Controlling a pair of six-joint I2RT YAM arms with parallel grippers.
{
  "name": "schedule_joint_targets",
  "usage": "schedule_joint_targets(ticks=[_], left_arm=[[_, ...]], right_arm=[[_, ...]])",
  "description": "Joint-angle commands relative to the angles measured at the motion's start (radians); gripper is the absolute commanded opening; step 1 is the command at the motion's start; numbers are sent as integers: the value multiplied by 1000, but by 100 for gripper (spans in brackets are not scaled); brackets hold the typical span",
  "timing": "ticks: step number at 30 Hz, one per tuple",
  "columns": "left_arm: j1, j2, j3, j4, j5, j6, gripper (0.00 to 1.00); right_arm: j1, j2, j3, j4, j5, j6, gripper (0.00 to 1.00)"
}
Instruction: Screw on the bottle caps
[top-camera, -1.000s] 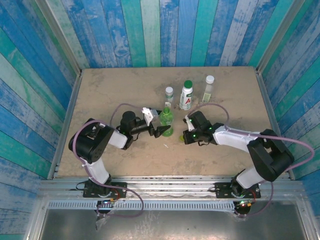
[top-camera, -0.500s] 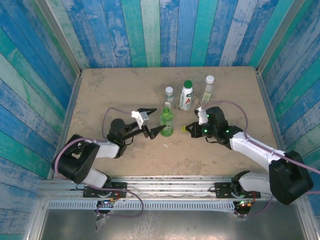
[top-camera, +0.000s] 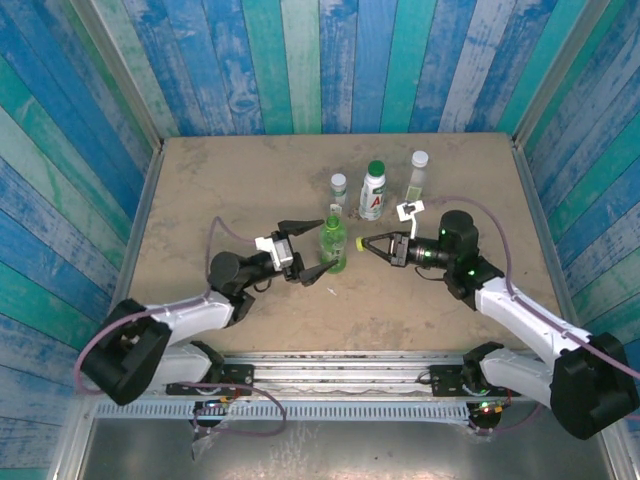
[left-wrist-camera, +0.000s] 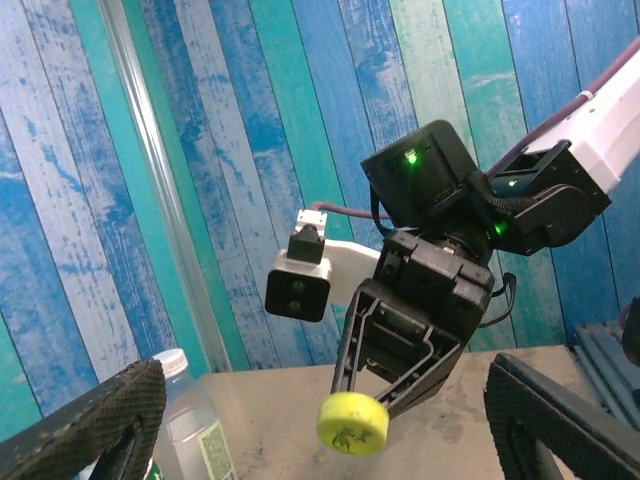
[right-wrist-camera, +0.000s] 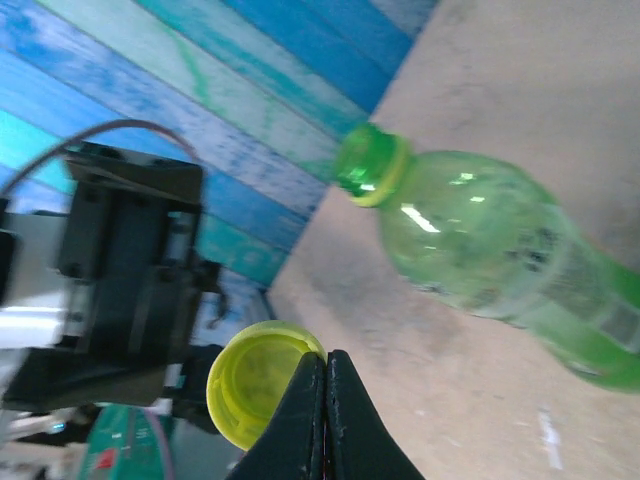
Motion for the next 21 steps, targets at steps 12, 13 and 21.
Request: schedule_joint_targets(ticks=[12,13,21], left_arm=[[-82,250,161,226,35,-9,75],[-82,263,165,243,36,-16,71],[-82,279,171,232,43,-1,57]], right_arm=[[48,89,-18,545,-108,383,1],[51,98,-17,550,-108,386,1],[53,113,-14,583,-117,401,0]])
